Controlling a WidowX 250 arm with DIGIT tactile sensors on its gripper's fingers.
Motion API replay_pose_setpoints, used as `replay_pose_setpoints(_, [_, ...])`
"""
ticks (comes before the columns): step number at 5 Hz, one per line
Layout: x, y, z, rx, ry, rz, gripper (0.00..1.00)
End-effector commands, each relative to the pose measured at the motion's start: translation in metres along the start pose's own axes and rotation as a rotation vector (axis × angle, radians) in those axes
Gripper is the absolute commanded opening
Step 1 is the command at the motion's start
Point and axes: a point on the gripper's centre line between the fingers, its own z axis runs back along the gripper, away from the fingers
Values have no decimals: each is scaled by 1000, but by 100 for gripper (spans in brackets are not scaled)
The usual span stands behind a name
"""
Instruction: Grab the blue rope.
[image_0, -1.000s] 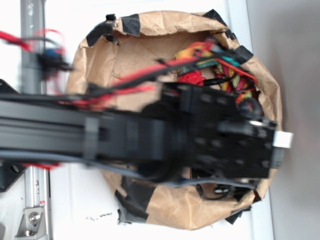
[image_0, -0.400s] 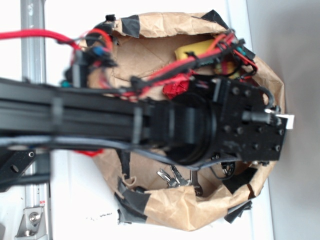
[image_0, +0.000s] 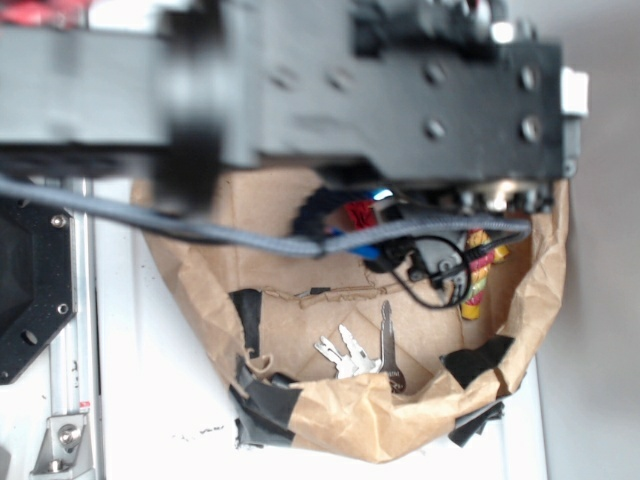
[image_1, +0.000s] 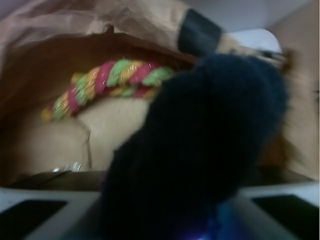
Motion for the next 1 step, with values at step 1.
replay_pose_setpoints(1, [-6,-1,19,-129,51,-64,0])
